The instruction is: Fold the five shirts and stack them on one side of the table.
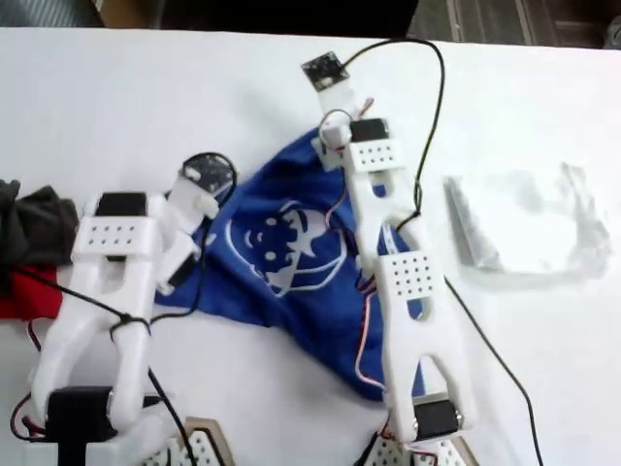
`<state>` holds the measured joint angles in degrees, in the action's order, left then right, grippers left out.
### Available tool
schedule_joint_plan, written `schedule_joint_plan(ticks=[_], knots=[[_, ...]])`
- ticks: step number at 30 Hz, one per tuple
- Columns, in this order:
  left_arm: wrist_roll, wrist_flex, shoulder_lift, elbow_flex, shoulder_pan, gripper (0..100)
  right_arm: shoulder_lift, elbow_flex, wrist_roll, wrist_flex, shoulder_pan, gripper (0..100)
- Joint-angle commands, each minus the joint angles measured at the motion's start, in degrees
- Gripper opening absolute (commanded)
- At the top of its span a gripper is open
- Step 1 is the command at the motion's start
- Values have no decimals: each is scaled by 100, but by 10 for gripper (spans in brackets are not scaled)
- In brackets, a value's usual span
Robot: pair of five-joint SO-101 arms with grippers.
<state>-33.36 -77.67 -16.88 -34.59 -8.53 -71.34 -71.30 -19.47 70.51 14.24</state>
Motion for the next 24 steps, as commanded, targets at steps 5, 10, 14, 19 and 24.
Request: schedule_joint_plan(ticks=[5,10,14,19,24], knots=[[-9,-149,-237,4,26,25,1262,-237,53,1859,-66,22],[0,-141,-237,48,0,25,1842,-141,88,2756,-119,22],[9,-141,-237,48,-9,25,2466,615,62,2765,-251,22],[9,-149,-229,48,-9,25,3644,2303,44,2756,-145,22],[9,-149,-229,48,18,25,4708,4396,44,2563,356,22]])
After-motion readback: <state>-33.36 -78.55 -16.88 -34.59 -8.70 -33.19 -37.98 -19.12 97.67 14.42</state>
